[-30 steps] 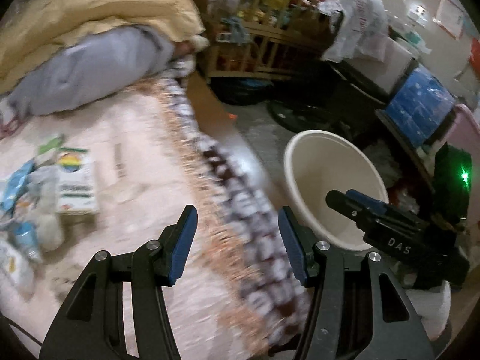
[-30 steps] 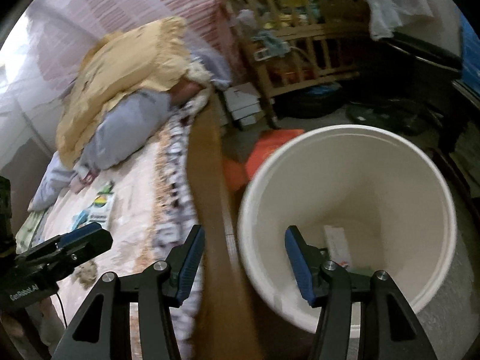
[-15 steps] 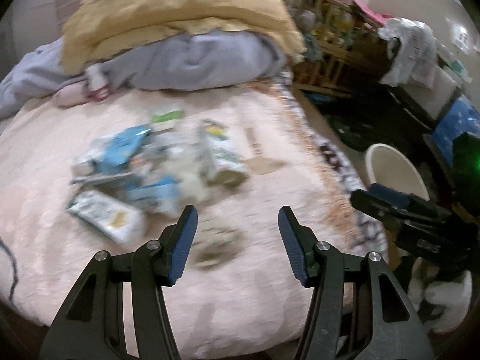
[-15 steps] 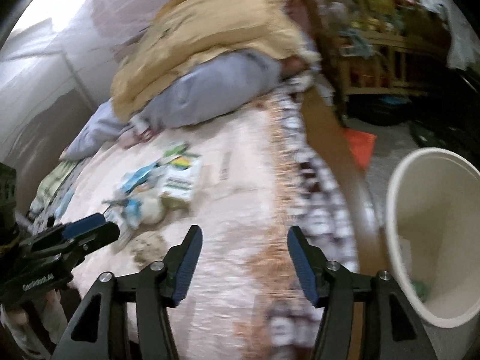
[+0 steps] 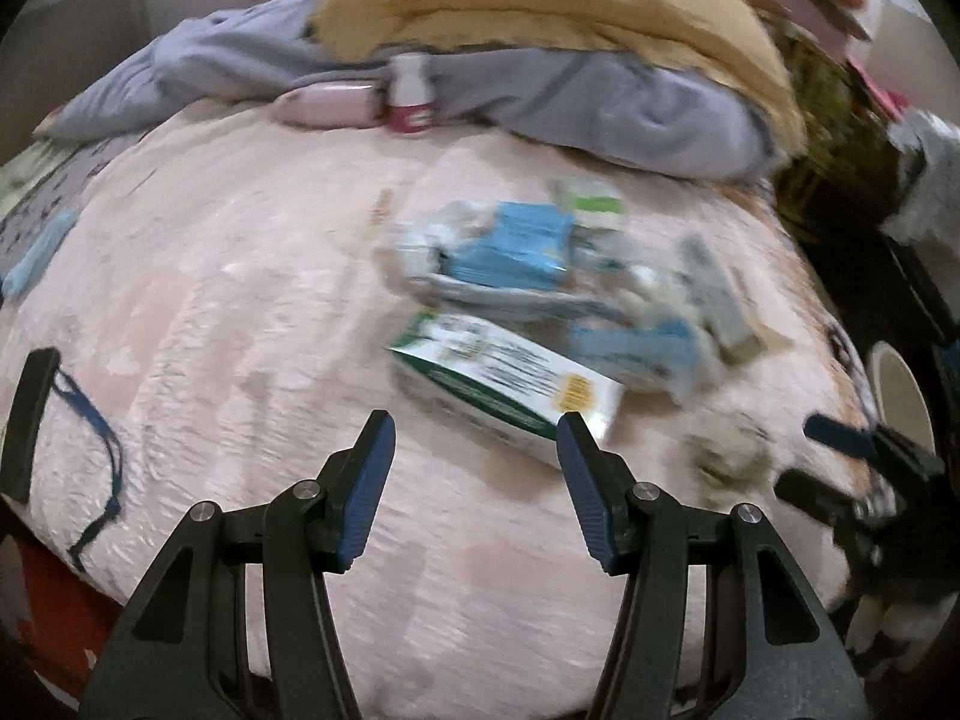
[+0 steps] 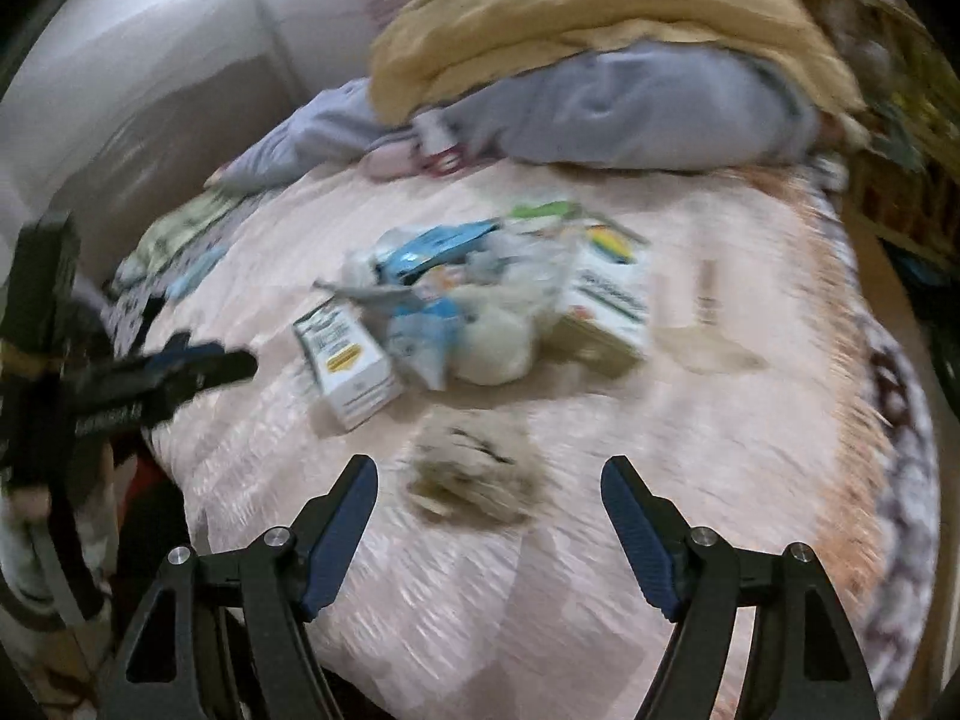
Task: Collect trash
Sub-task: 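Move both open tools back over the trash pile, then grasp the beige crumpled cloth with the right tool while the left grasps the milk carton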
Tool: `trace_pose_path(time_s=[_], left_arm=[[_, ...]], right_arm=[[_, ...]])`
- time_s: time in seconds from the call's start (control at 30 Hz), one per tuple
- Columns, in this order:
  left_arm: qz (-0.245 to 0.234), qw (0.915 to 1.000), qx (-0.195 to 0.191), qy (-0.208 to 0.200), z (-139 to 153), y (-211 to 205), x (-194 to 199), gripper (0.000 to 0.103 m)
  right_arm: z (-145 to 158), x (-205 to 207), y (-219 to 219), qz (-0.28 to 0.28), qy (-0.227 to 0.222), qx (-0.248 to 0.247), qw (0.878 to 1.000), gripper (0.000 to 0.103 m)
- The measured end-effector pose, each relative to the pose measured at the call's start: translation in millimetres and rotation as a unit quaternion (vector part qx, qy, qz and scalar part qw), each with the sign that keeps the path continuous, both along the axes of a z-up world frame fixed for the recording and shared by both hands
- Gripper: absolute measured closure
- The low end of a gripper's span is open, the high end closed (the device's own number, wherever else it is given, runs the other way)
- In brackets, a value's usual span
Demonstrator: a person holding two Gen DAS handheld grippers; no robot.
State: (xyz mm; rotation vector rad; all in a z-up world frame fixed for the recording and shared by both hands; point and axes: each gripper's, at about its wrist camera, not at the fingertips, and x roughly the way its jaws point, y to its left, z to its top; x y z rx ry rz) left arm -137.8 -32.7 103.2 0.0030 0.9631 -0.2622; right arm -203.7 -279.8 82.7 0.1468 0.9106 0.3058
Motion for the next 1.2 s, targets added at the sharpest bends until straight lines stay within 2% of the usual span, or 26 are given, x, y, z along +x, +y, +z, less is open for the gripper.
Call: trace_pose_path(time_s=[0.1, 0.23, 0.43, 0.53, 0.63, 0.7, 0.77, 0.8, 0.87, 0.97, 1.07, 1.13, 1.2], left_arm=[[0.032, 0.9994, -0.008, 0.011, -11, 20, 23, 0.048], [0.054, 0.9978, -0.025, 0.029, -29, 35, 51, 0.048], [0.058, 0.9954, -0.065, 0.040, -42, 35, 91, 0.048], [0.049, 0.9951, -0.066, 0.055, -49, 28, 106, 0.048], [0.032, 0.9938, -0.082, 0.067, -51, 23, 102, 0.048], [0.002, 0.9944, -0.079, 0.071, -47, 16, 87, 0.048], [-0.024, 0.9945, -0.072, 0.073, -43, 10, 71, 0.048], [-0.037, 0.9940, -0.070, 0.075, -42, 7, 63, 0.048], [-0.062, 0.9913, -0.077, 0.087, -40, 4, 47, 0.048], [-0.069, 0.9904, -0.076, 0.092, -38, 5, 36, 0.048], [-0.076, 0.9884, -0.085, 0.101, -38, 5, 27, 0.048], [-0.090, 0.9867, -0.086, 0.104, -40, 2, 19, 0.048], [-0.112, 0.9844, -0.080, 0.109, -41, -3, 12, 0.048]], right_arm=[[-11, 12, 15, 0.018, 0.000, -0.013, 1.000, 0.059], [-24, 20, 16, 0.021, 0.016, -0.009, 1.000, 0.074], [-7, 9, -15, -0.009, -0.001, 0.005, 1.000, 0.075], [-3, 5, -27, -0.024, -0.002, 0.002, 1.000, 0.075], [-4, 4, -34, -0.039, 0.003, -0.001, 0.999, 0.075], [-6, 5, -39, -0.049, 0.005, 0.008, 0.999, 0.075], [-6, 6, -44, -0.052, 0.006, 0.026, 0.998, 0.065], [-7, 8, -44, -0.052, 0.007, 0.033, 0.998, 0.055], [-7, 13, -41, -0.047, 0.008, 0.037, 0.998, 0.051], [-14, 22, -26, -0.026, 0.015, 0.027, 0.999, 0.051], [-31, 30, -12, -0.010, 0.046, 0.012, 0.999, 0.053], [-33, 26, -9, -0.009, 0.038, 0.009, 0.999, 0.069], [-30, 22, -13, -0.013, 0.030, 0.007, 0.999, 0.071]])
